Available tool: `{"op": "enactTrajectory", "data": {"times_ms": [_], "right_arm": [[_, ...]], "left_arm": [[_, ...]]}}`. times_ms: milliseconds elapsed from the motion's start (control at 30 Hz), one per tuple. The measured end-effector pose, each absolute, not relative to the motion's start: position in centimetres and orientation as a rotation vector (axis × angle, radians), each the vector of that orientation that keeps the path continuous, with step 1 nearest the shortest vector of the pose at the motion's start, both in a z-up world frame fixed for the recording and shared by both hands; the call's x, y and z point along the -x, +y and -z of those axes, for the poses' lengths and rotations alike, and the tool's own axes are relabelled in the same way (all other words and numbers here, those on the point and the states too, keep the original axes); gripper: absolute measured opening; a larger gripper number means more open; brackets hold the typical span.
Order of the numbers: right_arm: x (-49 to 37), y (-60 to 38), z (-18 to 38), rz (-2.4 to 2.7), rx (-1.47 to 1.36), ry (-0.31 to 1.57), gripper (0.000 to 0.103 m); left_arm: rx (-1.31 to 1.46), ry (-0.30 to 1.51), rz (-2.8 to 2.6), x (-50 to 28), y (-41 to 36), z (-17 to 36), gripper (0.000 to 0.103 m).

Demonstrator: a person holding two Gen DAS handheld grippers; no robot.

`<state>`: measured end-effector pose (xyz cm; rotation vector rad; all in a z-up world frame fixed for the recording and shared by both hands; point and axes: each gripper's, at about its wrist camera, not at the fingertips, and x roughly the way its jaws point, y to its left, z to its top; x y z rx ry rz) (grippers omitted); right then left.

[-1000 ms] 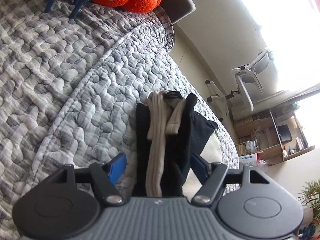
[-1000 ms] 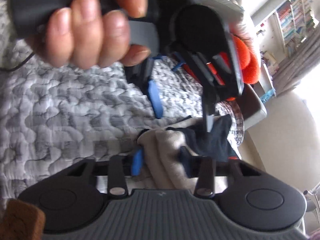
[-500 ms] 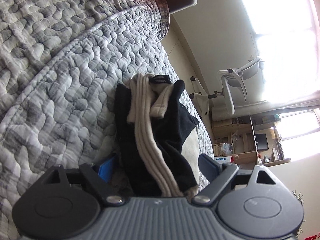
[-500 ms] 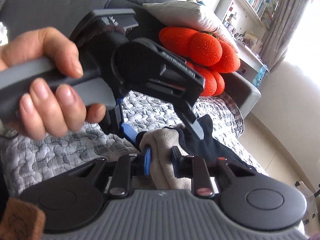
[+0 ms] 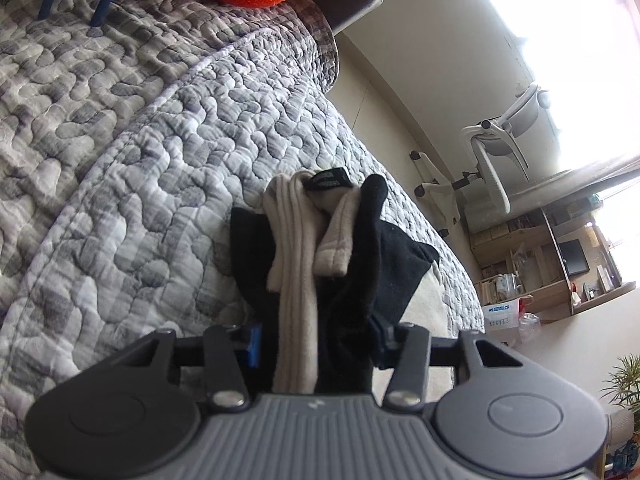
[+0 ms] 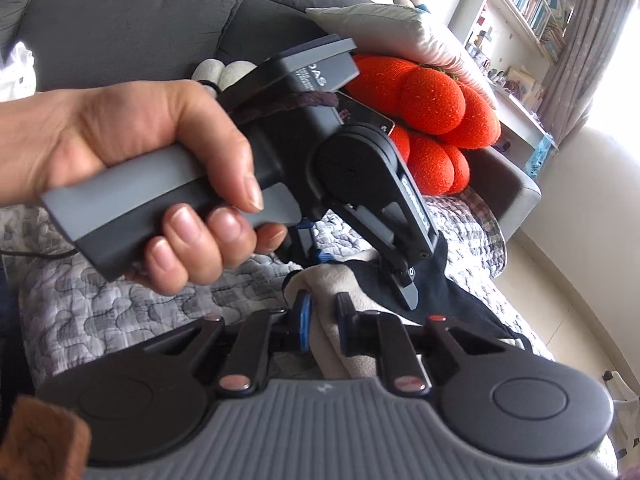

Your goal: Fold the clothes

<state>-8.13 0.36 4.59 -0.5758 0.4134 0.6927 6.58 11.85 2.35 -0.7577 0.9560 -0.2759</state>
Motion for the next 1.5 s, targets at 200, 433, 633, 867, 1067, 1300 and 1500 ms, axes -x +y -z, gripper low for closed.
{"op": "enactTrajectory", "data": {"times_ms": [200, 433, 633, 867, 1067, 1300, 1500], "right_arm": [[7.1, -1.3, -5.4, -0.702, 0.455, 0.471, 0.009], [3.3, -10.3, -7.6, -0.549, -0.025, 0.581, 0.034], [0.5, -16.5, -5.1, -0.296, -0.375, 0.765, 0.043], [-0.6, -18.6, -2.9, -0.317, -0.638, 0.891, 0.048], [-0.9, -19.3, -2.1, -0.325, -0.735, 0.908, 0.054], [-2.0, -19.4, -1.2, -0.373, -0.809, 0.884, 0.054], [-2.5, -19.2, -1.1, -0.384, -0.826, 0.864, 0.055]], "left_arm": [[0.701, 0.936, 0.269, -6.8, 11.4, -2.7, 0.042], [0.665, 0.929, 0.258, -6.5, 11.6, -2.7, 0.042], [0.635, 0.921, 0.241, -6.1, 11.3, -2.8, 0.042], [0.610, 0.915, 0.234, -5.9, 11.1, -2.8, 0.042], [0.609, 0.914, 0.234, -5.9, 11.1, -2.7, 0.042], [0.608, 0.914, 0.233, -5.7, 11.1, -2.8, 0.042], [0.610, 0.916, 0.234, -5.7, 11.1, -2.8, 0.042]]}}
